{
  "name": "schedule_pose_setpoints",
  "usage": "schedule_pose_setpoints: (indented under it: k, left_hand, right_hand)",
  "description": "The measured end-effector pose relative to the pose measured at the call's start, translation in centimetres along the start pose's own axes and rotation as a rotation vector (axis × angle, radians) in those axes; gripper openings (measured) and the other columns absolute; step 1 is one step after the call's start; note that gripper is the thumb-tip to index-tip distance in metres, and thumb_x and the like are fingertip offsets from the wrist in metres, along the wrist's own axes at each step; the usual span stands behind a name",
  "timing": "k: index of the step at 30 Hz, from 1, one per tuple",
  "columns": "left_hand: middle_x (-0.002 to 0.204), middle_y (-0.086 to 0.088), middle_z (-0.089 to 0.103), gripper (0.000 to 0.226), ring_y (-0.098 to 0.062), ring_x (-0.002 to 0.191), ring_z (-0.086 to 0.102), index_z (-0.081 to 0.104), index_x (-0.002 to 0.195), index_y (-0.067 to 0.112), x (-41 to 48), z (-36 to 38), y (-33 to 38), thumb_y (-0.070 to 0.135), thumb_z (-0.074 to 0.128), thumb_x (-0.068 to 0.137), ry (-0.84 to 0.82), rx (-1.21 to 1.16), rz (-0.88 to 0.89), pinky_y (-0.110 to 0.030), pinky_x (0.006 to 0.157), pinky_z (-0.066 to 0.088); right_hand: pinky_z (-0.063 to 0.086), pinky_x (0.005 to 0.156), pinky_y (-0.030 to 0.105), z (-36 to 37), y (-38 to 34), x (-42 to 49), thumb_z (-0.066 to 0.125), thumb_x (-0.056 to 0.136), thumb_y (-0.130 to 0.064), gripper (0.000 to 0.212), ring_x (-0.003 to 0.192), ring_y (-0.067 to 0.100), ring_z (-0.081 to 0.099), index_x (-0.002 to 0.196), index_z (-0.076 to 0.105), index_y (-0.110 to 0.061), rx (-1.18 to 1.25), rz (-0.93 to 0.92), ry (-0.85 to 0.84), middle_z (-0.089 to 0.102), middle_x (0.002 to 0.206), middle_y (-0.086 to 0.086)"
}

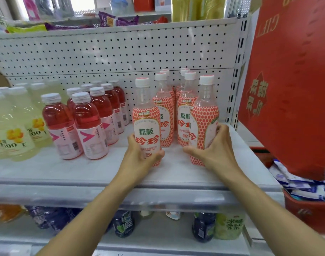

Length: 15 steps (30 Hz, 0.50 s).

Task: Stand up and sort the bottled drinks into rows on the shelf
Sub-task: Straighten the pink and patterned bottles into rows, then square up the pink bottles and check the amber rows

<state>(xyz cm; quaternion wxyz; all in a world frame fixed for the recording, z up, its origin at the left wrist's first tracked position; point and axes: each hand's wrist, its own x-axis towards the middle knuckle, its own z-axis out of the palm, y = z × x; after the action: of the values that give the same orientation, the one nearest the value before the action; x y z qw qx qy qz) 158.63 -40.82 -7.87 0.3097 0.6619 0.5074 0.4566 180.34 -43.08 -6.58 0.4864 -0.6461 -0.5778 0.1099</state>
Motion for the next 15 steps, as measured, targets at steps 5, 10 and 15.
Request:
schedule_pose_setpoints:
  k: [5,10,15]
  left_hand:
    - [0.115,0.019,0.057,0.069,0.004,0.101,0.058,0.027,0.129,0.035,-0.4,-0.3,0.1,0.015,0.075,0.084,-0.048,-0.003,0.008,-0.007,0.065,0.048]
    - [0.117,0.018,0.06,0.072,0.003,0.102,0.061,0.033,0.125,0.035,-0.3,-0.3,0.5,0.019,0.083,0.077,-0.065,-0.004,0.002,-0.009,0.069,0.049]
    - [0.121,0.013,0.062,0.075,-0.005,0.107,0.063,0.036,0.126,0.033,0.6,0.6,0.6,0.025,0.087,0.073,-0.099,-0.025,-0.003,-0.03,0.088,0.058]
  right_hand:
    - [0.054,0.092,0.033,-1.2,0.0,0.2,0.086,0.071,-0.017,0.078,0.101,0.002,0.059,0.131,0.036,-0.024,0.301,0.054,-0.272,0.058,0.116,-0.011]
    - [0.053,0.093,0.038,-0.3,0.0,0.2,0.087,0.064,-0.042,0.079,0.11,0.012,0.055,0.126,0.038,-0.031,0.183,0.053,-0.221,0.049,0.119,-0.009]
    - [0.048,0.067,0.017,0.6,-0.9,0.4,0.089,0.062,-0.043,0.084,0.093,0.006,0.057,0.12,0.03,-0.027,0.143,0.025,-0.153,0.053,0.111,-0.008]
